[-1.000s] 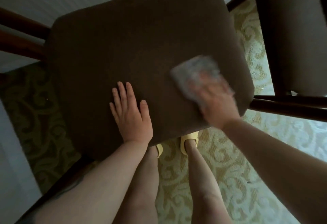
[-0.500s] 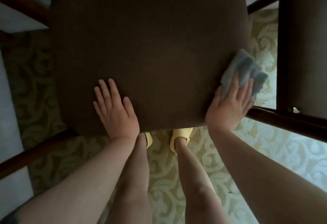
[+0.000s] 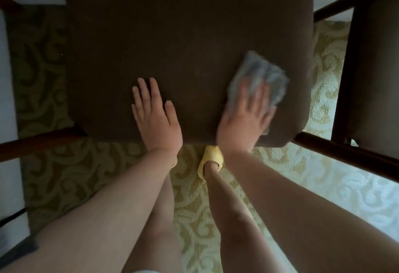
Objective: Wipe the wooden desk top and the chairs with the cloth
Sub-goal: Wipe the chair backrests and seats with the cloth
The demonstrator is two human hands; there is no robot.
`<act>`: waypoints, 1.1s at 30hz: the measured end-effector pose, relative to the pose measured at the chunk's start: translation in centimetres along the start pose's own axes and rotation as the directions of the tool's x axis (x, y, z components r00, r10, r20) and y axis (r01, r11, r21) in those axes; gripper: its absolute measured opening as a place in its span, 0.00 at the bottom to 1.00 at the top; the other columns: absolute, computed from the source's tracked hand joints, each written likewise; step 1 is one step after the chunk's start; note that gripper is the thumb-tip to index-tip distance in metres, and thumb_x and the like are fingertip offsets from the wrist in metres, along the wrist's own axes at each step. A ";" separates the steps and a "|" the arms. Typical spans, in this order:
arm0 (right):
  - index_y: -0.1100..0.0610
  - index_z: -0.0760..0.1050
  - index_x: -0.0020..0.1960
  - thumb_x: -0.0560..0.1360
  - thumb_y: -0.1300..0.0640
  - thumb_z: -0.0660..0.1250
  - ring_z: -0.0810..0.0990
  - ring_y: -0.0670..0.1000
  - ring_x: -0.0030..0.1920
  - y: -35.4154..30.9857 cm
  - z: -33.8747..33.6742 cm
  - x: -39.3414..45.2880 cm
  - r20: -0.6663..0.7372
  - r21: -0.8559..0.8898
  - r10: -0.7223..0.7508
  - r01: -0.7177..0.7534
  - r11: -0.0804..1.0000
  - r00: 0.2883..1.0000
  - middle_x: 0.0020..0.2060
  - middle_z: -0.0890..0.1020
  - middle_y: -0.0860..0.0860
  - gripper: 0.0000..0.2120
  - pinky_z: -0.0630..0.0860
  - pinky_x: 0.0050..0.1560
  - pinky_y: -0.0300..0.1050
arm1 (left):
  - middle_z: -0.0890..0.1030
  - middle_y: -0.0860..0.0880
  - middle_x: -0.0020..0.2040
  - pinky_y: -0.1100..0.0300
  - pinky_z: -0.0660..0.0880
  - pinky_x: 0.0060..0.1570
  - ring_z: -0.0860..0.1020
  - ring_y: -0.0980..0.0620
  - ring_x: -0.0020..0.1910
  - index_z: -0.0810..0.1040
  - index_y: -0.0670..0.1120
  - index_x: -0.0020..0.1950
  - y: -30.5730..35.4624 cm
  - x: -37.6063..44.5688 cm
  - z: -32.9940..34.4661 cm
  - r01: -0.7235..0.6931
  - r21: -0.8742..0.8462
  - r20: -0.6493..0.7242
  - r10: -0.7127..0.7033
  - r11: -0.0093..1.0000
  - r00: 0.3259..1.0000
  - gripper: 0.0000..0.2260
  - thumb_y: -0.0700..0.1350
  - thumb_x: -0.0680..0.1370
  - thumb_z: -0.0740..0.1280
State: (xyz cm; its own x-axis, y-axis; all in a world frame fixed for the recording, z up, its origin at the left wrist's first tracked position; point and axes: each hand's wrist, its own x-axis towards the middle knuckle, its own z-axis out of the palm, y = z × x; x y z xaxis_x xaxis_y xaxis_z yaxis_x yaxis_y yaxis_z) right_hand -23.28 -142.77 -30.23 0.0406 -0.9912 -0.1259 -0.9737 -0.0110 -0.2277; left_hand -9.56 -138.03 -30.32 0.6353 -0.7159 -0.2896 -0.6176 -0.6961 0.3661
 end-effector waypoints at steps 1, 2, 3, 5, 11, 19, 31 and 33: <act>0.51 0.57 0.77 0.75 0.54 0.57 0.50 0.57 0.77 -1.5 0.7 -1.5 0.118 -0.034 -0.309 0.315 0.948 0.944 0.77 0.57 0.54 0.31 0.41 0.74 0.63 | 0.48 0.48 0.80 0.52 0.42 0.75 0.44 0.49 0.78 0.50 0.48 0.79 -0.4 0.1 -0.3 0.004 -0.002 -0.001 -0.004 1.000 1.000 0.24 0.48 0.84 0.49; 0.52 0.58 0.77 0.75 0.54 0.59 0.49 0.57 0.77 -2.3 1.1 -2.8 0.263 -0.047 -0.624 0.656 0.754 0.736 0.77 0.57 0.54 0.31 0.39 0.74 0.62 | 0.48 0.48 0.80 0.52 0.42 0.75 0.45 0.49 0.78 0.50 0.48 0.79 -0.9 0.3 -0.6 0.023 -0.002 -0.008 -0.023 1.000 1.000 0.24 0.48 0.83 0.49; 0.51 0.58 0.77 0.75 0.54 0.60 0.48 0.56 0.77 -2.3 1.0 -2.9 0.406 -0.025 -0.816 0.898 0.440 0.411 0.77 0.57 0.53 0.31 0.38 0.74 0.62 | 0.48 0.48 0.80 0.51 0.43 0.75 0.45 0.49 0.78 0.50 0.48 0.79 -1.5 0.5 -1.1 0.051 0.007 -0.021 -0.051 0.999 0.998 0.24 0.48 0.83 0.49; 0.50 0.56 0.77 0.74 0.56 0.55 0.48 0.56 0.78 -0.6 0.7 0.0 0.491 0.001 -0.871 0.999 0.044 0.038 0.77 0.57 0.52 0.32 0.36 0.74 0.59 | 0.48 0.48 0.80 0.51 0.43 0.74 0.45 0.49 0.78 0.50 0.49 0.79 -3.2 1.1 -2.0 0.083 0.047 -0.038 -0.082 0.995 0.996 0.24 0.48 0.83 0.50; 0.49 0.58 0.77 0.78 0.51 0.56 0.52 0.55 0.77 -2.1 0.8 0.9 0.018 -0.029 -0.141 0.142 0.989 0.990 0.76 0.60 0.54 0.27 0.44 0.75 0.60 | 0.48 0.47 0.80 0.49 0.44 0.76 0.45 0.48 0.78 0.50 0.48 0.79 -8.7 3.1 -4.2 0.179 0.005 -0.108 -0.177 0.984 0.978 0.24 0.49 0.83 0.50; 0.45 0.56 0.77 0.76 0.53 0.61 0.50 0.54 0.78 -12.2 4.3 0.9 0.426 0.023 -0.896 0.989 0.145 0.122 0.77 0.57 0.50 0.31 0.39 0.74 0.58 | 0.49 0.46 0.80 0.54 0.44 0.76 0.47 0.49 0.78 0.51 0.45 0.79 -11.7 5.1 -6.1 0.200 -0.351 -0.057 -0.234 0.915 0.970 0.25 0.51 0.82 0.49; 0.48 0.62 0.75 0.78 0.50 0.59 0.54 0.54 0.77 -17.4 4.6 4.3 0.403 0.076 -0.896 0.969 0.236 0.187 0.76 0.62 0.52 0.26 0.42 0.74 0.55 | 0.62 0.48 0.75 0.60 0.68 0.66 0.66 0.53 0.71 0.57 0.50 0.78 -10.3 6.3 -7.5 0.360 -0.791 0.032 -0.554 0.495 0.832 0.23 0.50 0.82 0.54; 0.48 0.63 0.75 0.78 0.52 0.60 0.57 0.57 0.76 -15.5 3.9 5.5 0.218 0.011 -0.664 0.678 0.735 0.716 0.74 0.65 0.54 0.25 0.45 0.74 0.57 | 0.61 0.50 0.76 0.72 0.69 0.55 0.65 0.58 0.67 0.57 0.51 0.78 -9.6 6.5 -7.3 0.418 -0.789 0.083 -0.596 0.450 0.799 0.22 0.50 0.83 0.53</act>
State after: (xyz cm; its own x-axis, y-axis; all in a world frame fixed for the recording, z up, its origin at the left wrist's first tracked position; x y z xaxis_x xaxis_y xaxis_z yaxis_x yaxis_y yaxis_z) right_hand -7.05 -147.49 -31.13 0.7241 -0.6732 -0.1499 -0.6855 -0.6786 -0.2638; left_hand 3.88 -135.58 -29.30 0.8372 -0.1613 -0.5226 0.3531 -0.5703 0.7417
